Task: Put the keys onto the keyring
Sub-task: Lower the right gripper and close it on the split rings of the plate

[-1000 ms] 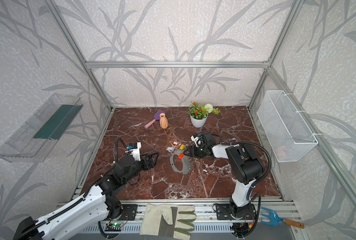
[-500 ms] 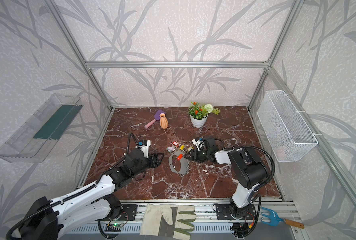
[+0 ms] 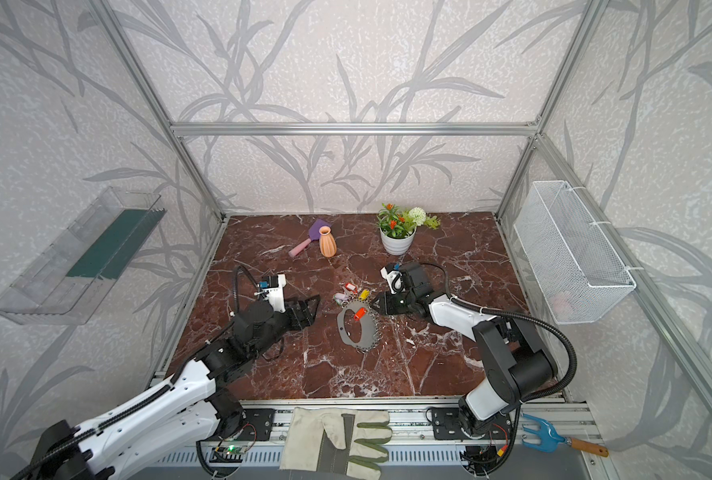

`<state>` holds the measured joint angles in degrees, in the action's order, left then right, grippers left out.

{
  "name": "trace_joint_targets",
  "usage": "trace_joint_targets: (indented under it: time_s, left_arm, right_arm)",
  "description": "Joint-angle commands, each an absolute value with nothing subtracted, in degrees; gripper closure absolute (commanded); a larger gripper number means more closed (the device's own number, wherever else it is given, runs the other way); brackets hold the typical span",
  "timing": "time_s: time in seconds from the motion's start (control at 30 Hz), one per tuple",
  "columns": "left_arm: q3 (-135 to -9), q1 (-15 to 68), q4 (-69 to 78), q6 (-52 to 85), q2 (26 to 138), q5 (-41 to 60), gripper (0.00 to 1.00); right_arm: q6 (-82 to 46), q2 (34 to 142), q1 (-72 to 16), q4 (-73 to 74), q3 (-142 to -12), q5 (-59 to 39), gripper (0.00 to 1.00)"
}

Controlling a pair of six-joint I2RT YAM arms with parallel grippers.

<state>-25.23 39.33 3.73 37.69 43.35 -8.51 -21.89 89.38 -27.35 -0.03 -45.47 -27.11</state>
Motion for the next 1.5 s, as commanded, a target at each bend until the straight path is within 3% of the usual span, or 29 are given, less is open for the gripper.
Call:
trace_joint_targets:
  time_s: [0.0, 0.23, 0.83, 1.47]
  left_arm:
    - [-23.43, 39.46, -2.6, 38.06, 35.43, -13.88, 0.01]
    - [-21.82, 39.52, -6.65, 40.32, 27.09, -16.02, 0.01]
    - [-21.61, 39.44, -7.55, 41.33, 26.55, -18.28, 0.01]
    - [-20.93, 39.4, -6.34, 42.35, 28.01, -18.9, 0.01]
  right_arm:
    - [-16.06, 89.31, -29.13, -9.82, -47.68, -20.29, 0.66]
    - [-10.94, 91.73, -34.75, -18.02, -51.89, -10.85, 0.67]
    - [-9.84, 100.11, -35.61, -18.11, -57.47, -11.53, 0.66]
    - [-9.5, 100.81, -35.54, -17.35, -58.4, -8.9, 0.85]
